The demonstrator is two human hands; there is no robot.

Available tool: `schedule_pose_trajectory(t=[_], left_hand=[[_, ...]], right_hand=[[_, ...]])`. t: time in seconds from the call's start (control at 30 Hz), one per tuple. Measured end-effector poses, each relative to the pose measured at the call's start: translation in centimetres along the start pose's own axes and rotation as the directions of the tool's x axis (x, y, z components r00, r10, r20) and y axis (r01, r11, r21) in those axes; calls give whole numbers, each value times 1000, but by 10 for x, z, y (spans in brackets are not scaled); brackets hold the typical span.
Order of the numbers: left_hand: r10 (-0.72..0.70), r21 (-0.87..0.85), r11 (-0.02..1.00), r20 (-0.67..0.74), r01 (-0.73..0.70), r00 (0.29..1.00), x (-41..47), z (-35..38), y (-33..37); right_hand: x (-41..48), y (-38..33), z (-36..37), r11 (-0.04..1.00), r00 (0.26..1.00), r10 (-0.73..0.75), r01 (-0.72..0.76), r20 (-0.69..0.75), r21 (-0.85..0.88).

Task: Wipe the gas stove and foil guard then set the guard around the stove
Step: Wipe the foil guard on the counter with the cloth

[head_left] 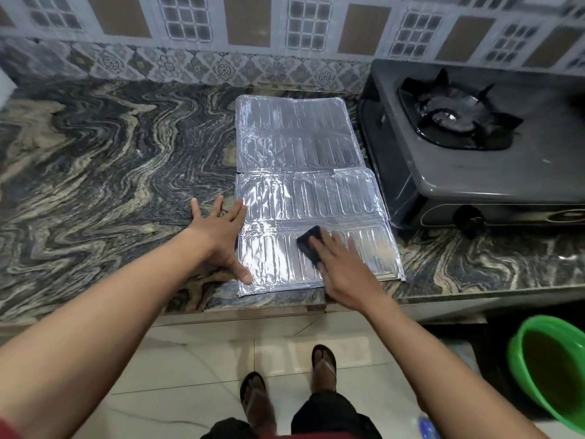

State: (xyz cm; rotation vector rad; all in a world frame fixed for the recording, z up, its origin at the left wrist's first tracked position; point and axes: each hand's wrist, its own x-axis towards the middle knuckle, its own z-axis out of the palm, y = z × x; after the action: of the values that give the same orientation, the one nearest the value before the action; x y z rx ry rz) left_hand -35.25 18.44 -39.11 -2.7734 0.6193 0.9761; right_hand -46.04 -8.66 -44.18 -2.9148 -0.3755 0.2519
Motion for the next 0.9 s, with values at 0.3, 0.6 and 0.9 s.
schedule_pose_trajectory(t=[0.3,0.6,0.9], left_hand=[[-18,25,1000,2,18,1000,-1,-1,3],[-10,65,998,-26,12,1000,1,-2,6],[-53,59,997,12,52,999,-1,-5,11]], right_hand=[[-10,51,-17,917,914,398,-395,-78,50],[-15,-27,-6,914,917,385,-364,-104,177],[12,-58,3,988,993,-96,87,65,130]])
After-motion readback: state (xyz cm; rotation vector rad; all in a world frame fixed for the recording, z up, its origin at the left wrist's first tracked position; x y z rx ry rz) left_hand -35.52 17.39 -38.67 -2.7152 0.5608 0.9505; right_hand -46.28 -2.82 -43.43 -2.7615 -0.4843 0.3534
